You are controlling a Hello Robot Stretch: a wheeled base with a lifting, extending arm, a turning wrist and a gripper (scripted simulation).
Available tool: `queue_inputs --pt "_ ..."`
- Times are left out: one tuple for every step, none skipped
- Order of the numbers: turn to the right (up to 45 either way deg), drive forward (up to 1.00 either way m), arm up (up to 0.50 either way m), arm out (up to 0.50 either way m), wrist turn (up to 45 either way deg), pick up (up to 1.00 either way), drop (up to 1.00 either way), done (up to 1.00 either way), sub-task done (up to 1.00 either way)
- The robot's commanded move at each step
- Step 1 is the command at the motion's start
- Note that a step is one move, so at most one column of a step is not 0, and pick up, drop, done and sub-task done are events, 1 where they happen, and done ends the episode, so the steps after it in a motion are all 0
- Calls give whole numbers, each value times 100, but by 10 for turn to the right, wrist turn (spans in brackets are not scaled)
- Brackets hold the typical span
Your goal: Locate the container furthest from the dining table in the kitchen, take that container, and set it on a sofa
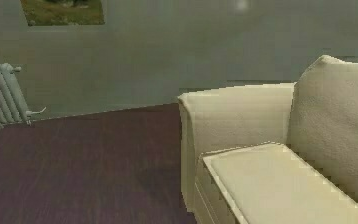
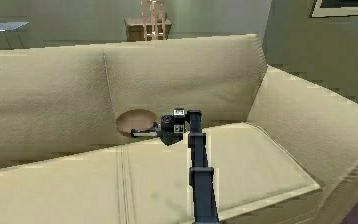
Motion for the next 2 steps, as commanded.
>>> queue_inputs --pt "0 0 0 0 0 0 100 0 0" --pt "0 0 10 0 0 0 0 0 0"
